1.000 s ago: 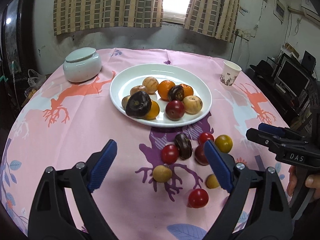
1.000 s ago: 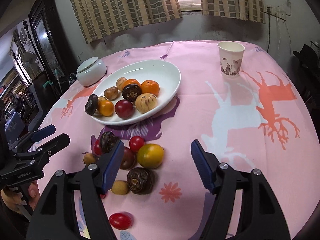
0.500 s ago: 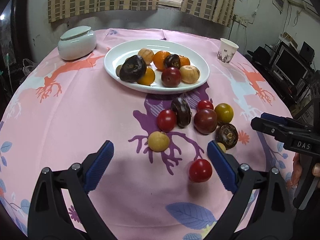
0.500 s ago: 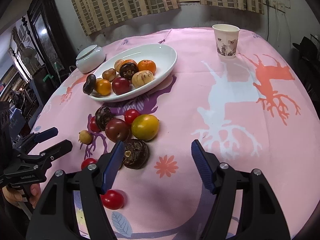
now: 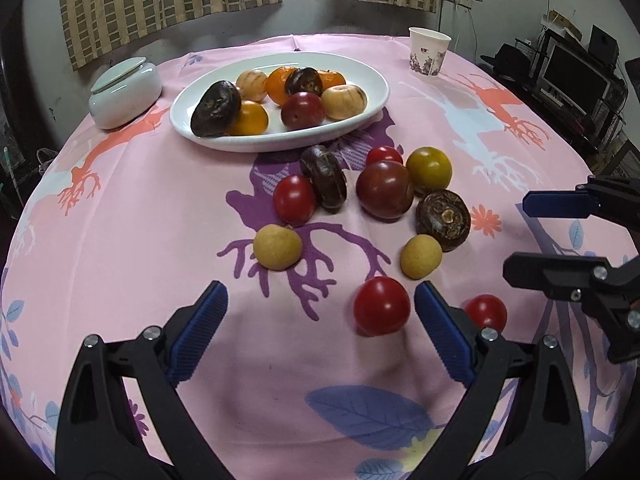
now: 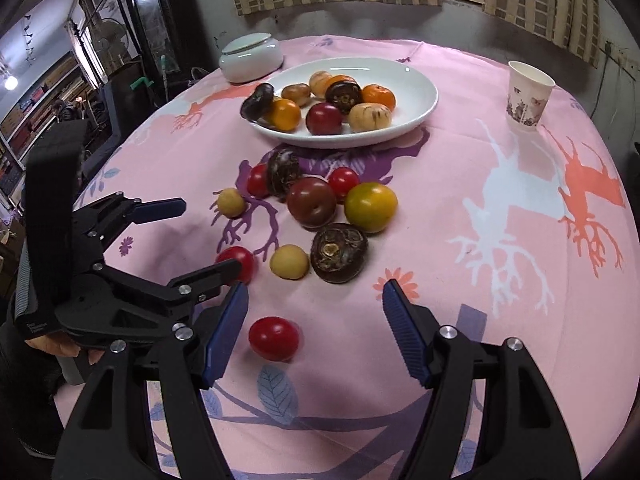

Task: Organize fruits
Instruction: 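Grasp a red tomato with the left tool while the right tool grasps another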

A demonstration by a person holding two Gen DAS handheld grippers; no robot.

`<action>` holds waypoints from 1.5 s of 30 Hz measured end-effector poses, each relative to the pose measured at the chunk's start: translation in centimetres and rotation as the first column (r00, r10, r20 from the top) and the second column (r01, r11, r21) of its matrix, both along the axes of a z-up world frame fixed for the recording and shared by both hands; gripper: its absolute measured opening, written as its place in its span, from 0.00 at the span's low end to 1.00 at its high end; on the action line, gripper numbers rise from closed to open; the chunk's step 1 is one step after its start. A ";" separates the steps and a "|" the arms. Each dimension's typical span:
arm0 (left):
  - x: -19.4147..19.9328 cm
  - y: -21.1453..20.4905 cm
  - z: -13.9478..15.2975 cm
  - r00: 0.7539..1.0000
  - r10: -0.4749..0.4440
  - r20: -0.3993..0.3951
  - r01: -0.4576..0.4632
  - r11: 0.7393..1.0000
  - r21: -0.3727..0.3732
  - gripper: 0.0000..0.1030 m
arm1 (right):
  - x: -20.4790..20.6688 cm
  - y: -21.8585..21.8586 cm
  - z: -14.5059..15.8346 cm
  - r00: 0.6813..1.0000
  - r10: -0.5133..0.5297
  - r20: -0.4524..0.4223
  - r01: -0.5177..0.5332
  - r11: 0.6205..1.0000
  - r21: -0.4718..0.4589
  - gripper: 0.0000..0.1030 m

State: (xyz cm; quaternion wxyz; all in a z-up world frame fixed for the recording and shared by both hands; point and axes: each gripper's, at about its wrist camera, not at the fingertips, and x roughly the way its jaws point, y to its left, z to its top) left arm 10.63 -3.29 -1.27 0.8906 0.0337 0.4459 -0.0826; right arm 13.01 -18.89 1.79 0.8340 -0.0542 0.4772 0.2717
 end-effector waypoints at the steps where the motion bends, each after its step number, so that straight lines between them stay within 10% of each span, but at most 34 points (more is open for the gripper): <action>1: 0.0 -0.2 -0.1 1.000 -0.007 -0.003 0.007 1.000 0.003 0.92 | 0.2 -0.1 -0.1 1.000 -0.012 -0.007 0.012 1.000 -0.002 0.68; 4: -0.4 -0.9 -0.3 0.999 -0.030 0.017 0.030 0.999 0.022 0.90 | 0.3 -0.5 0.1 1.000 -0.026 -0.004 0.026 1.000 0.006 0.68; 12: -0.5 -1.6 -1.1 0.990 -0.138 -0.005 0.138 0.989 -0.054 0.31 | -0.1 0.0 0.1 1.000 0.024 -0.014 -0.024 0.999 0.021 0.68; 32: 0.0 0.5 0.4 0.998 -0.046 0.037 0.048 0.997 -0.067 0.29 | -1.7 3.7 -3.4 0.991 0.119 -0.067 -0.130 0.973 -0.190 0.68; 45: 0.2 0.4 0.0 0.998 -0.051 0.019 0.053 0.997 -0.064 0.29 | -2.5 4.9 -4.0 0.985 0.168 -0.047 -0.174 0.960 -0.220 0.31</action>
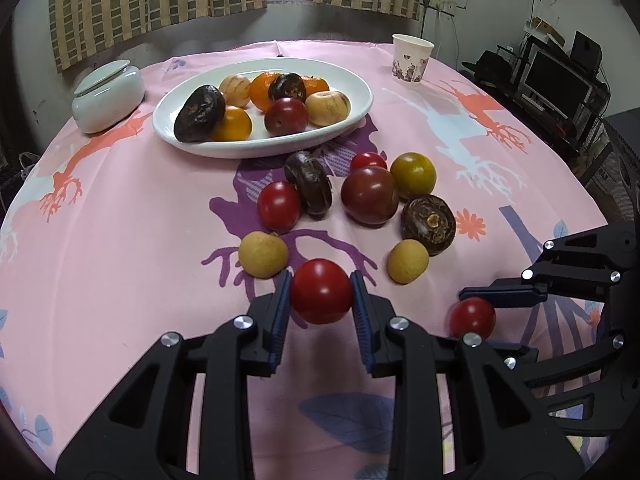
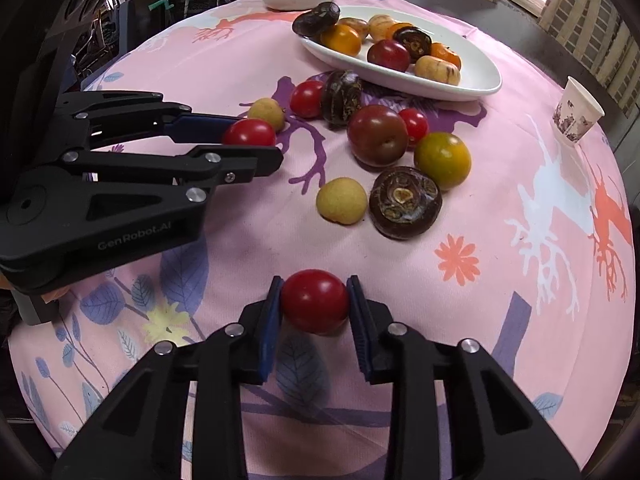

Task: Organize fruits
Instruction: 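Grasp a red tomato with the left tool while the right tool grasps another, then carry both red tomatoes onto the white plate and open both tools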

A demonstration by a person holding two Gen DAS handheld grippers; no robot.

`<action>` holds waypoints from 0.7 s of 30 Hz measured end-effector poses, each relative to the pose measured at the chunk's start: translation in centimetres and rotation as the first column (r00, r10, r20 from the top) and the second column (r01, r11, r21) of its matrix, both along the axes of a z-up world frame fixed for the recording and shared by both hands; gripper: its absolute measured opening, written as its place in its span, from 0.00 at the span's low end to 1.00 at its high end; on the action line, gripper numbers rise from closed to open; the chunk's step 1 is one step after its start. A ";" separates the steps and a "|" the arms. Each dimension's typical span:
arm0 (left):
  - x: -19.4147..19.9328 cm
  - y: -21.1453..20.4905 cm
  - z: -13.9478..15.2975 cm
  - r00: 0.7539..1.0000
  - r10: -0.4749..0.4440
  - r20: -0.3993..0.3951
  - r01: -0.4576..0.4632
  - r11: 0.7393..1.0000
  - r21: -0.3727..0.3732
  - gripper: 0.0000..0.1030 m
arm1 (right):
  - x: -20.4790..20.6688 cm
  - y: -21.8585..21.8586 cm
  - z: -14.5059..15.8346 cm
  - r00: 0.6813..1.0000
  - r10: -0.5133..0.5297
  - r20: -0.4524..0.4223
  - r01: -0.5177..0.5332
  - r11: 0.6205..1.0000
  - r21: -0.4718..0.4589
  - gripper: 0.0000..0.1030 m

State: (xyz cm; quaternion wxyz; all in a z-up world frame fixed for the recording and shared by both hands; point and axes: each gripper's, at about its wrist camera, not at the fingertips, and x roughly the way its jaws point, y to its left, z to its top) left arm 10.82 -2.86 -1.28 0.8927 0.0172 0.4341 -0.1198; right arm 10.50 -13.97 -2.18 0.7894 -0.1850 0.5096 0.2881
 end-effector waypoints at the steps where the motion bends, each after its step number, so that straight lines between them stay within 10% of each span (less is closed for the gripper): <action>1: 0.0 0.1 0.0 1.000 0.002 -0.002 -0.002 1.000 -0.002 0.29 | 0.1 0.0 0.0 1.000 -0.003 -0.005 0.003 1.000 0.002 0.31; 21: 0.5 2.2 4.5 0.993 0.068 0.092 -0.069 0.998 0.002 0.29 | 2.0 -3.8 6.2 0.976 -0.164 0.142 0.115 0.945 0.306 0.31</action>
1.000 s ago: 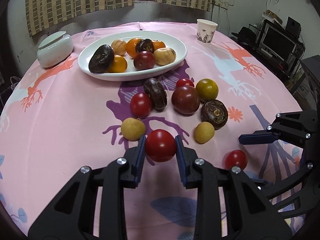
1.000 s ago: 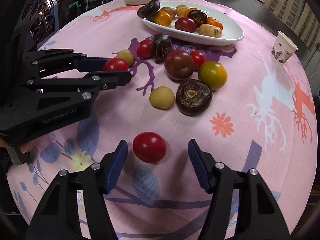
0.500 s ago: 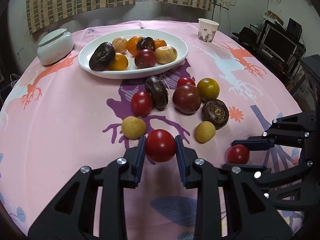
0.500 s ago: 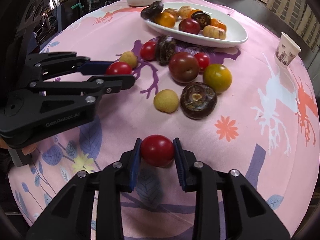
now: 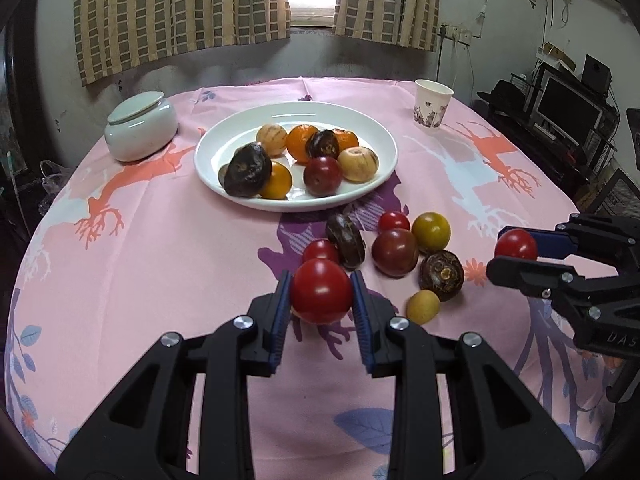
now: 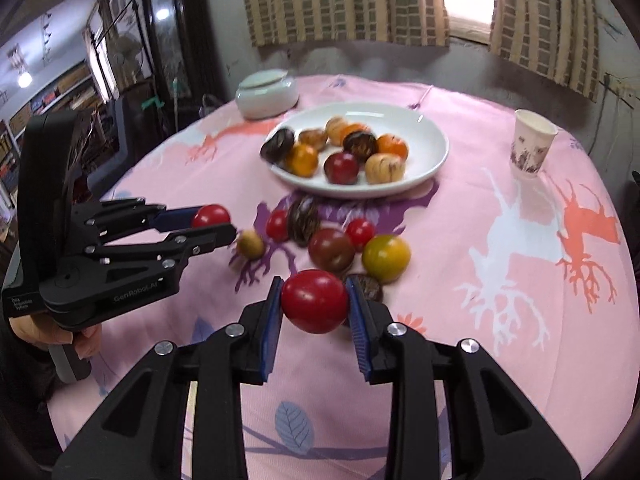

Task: Organize fruits
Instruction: 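Carry both red tomatoes onto the white plate and open both tools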

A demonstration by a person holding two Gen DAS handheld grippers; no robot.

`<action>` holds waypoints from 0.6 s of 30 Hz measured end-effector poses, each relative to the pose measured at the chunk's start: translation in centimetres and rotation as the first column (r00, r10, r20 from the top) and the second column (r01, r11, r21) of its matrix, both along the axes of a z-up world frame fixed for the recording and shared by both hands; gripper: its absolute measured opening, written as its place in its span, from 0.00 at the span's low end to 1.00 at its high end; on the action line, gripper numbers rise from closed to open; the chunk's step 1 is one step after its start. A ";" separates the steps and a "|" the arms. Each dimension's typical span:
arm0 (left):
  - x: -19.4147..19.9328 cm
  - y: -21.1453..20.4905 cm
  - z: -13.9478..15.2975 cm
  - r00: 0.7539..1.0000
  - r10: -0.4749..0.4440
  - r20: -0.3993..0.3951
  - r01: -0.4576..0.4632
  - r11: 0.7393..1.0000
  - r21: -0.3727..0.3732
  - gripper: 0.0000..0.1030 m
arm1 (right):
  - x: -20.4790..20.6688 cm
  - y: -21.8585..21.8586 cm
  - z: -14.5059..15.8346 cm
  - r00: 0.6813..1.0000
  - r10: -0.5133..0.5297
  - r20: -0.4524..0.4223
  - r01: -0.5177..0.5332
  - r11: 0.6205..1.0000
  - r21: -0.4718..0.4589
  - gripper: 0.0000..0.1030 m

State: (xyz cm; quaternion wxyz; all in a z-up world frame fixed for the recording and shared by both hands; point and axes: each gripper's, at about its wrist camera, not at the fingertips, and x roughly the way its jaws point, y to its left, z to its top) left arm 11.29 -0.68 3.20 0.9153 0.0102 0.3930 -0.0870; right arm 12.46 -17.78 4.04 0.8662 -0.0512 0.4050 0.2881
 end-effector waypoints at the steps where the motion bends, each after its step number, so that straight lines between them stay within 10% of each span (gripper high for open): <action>1: 0.3 0.2 0.4 1.000 0.002 0.000 -0.002 1.000 0.000 0.29 | 0.5 0.0 0.5 1.000 -0.014 0.006 0.014 1.000 0.004 0.31; 10: 6.4 0.9 2.9 1.000 0.007 0.022 -0.006 0.999 -0.050 0.29 | 6.5 1.7 2.6 0.994 -0.051 0.097 0.051 0.999 0.003 0.31; 18: 12.4 0.4 1.3 0.999 0.041 0.010 -0.041 0.998 -0.050 0.29 | 13.4 3.5 0.8 0.993 -0.119 0.006 0.118 0.991 0.067 0.31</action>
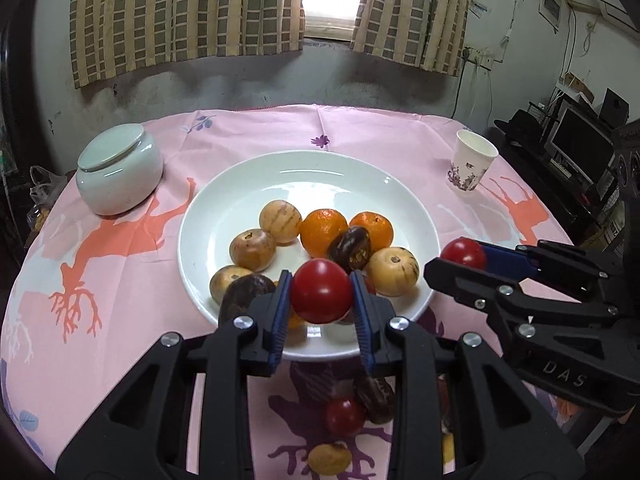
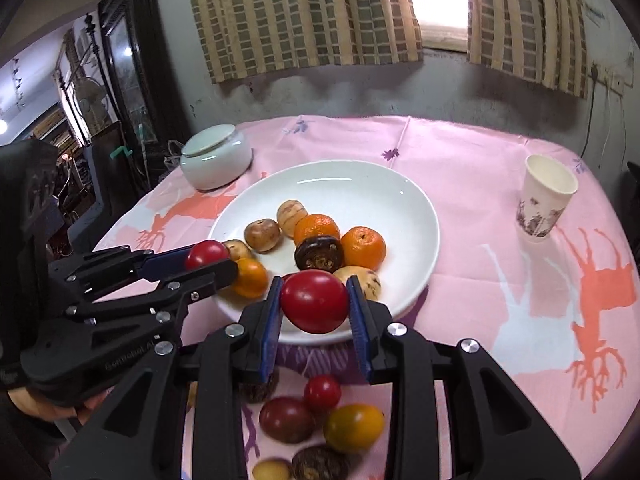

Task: Organize fruits
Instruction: 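Carry both red tomatoes onto the white plate and open both tools, then grasp a brown cracked fruit with the right tool while the left tool grasps a tan fruit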

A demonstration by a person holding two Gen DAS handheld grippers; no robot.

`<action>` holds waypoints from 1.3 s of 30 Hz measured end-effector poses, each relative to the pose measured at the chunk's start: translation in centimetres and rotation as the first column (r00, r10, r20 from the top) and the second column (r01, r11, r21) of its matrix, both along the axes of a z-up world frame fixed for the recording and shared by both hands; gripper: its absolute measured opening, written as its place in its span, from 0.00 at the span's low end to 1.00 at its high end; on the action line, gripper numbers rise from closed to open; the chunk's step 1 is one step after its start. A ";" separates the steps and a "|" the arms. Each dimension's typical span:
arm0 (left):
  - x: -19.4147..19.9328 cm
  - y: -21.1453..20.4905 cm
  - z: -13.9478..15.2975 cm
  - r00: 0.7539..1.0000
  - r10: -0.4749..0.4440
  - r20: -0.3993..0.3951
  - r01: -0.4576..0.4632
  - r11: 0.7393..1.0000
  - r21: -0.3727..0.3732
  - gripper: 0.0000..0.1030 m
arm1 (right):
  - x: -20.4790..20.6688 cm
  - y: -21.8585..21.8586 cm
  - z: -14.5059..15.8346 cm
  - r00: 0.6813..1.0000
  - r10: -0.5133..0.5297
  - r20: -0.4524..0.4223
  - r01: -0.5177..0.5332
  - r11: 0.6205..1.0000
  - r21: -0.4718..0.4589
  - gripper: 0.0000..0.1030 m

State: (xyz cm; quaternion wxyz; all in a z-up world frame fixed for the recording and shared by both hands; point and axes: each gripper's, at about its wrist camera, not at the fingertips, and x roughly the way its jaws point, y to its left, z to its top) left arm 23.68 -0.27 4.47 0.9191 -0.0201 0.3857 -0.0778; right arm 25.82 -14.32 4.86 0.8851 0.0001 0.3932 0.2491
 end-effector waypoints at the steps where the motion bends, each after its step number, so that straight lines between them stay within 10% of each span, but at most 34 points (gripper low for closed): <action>1: 0.5 0.0 -0.3 1.000 0.002 -0.004 -0.003 1.000 -0.002 0.29 | 0.8 0.1 -0.3 1.000 -0.011 -0.014 0.011 1.000 0.009 0.31; 12: 3.1 -0.1 -2.1 0.999 0.044 0.005 -0.044 0.999 0.004 0.34 | 4.3 0.0 -2.9 0.991 -0.083 -0.107 0.089 0.994 0.056 0.32; 19: 1.7 0.6 -0.5 0.987 0.127 0.094 -0.130 0.991 0.030 0.91 | 4.4 -1.8 -3.1 0.983 -0.125 -0.134 0.140 0.984 0.111 0.40; 23: 0.0 0.5 0.8 0.988 0.099 0.121 -0.103 0.994 0.027 0.91 | 3.4 -3.0 -2.6 0.982 -0.136 -0.128 0.155 0.976 0.151 0.62; 39: -8.6 -0.6 0.8 0.990 0.037 0.134 -0.055 0.989 0.138 0.96 | -5.4 -6.9 -2.0 0.979 -0.181 -0.098 0.191 0.977 0.098 0.69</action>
